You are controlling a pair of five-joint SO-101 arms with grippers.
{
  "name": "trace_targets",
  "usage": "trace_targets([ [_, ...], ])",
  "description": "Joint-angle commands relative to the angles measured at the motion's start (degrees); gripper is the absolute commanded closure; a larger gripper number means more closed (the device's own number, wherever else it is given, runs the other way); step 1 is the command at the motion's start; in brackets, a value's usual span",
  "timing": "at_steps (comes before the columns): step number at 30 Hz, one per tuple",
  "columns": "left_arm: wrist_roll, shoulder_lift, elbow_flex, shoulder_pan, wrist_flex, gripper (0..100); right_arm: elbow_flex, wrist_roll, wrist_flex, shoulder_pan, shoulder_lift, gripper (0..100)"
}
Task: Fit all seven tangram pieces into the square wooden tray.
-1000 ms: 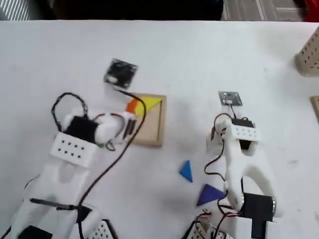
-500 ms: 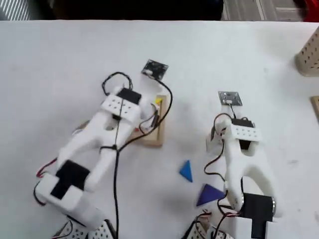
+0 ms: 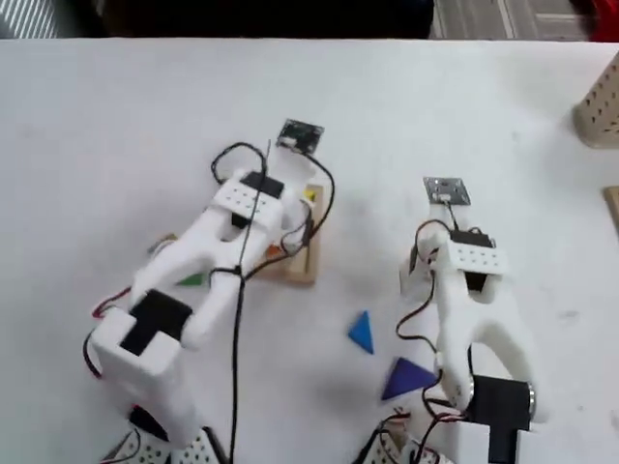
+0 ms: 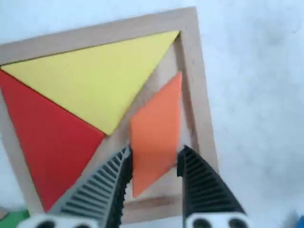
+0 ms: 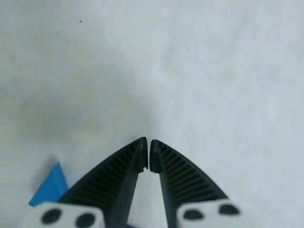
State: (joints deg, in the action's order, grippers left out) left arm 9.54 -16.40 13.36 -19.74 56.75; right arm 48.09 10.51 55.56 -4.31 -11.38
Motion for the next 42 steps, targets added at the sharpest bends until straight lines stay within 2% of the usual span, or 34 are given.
trace_targets([
  [1,-3.96,0.04,-4.22,-0.75,3.34,86,-0.26,0.79,-0.66,-0.22,-2.07,97.4],
  [5,-2.02,-0.04,-4.04,-0.75,3.96,76,-0.26,0.7,-0.66,-0.22,-2.07,97.4],
  [8,-2.11,-0.04,-4.04,-0.66,3.78,75,-0.26,0.62,-0.66,-0.22,-2.07,97.4],
  [17,-2.2,0.57,-4.57,-0.4,4.57,82,-0.18,0.53,-0.66,-0.22,-2.07,97.4],
  [22,-2.37,0.48,-4.66,-0.84,4.92,99,-0.18,0.62,-0.66,-0.22,-2.07,97.4],
  [24,-2.37,0.48,-4.66,-0.66,4.92,96,-0.18,0.7,-0.66,-0.22,-2.07,97.4],
  [26,-2.99,0.48,-4.66,-0.48,5.01,98,-0.18,0.79,-0.66,-0.22,-2.07,97.4],
  [31,-11.87,0.48,-4.04,-3.38,7.38,98,-0.18,0.79,-0.66,0.75,-2.07,97.4],
  [42,-12.66,0.57,-4.04,-4.09,8.18,98,-0.18,0.79,-0.66,1.01,-2.07,97.4],
])
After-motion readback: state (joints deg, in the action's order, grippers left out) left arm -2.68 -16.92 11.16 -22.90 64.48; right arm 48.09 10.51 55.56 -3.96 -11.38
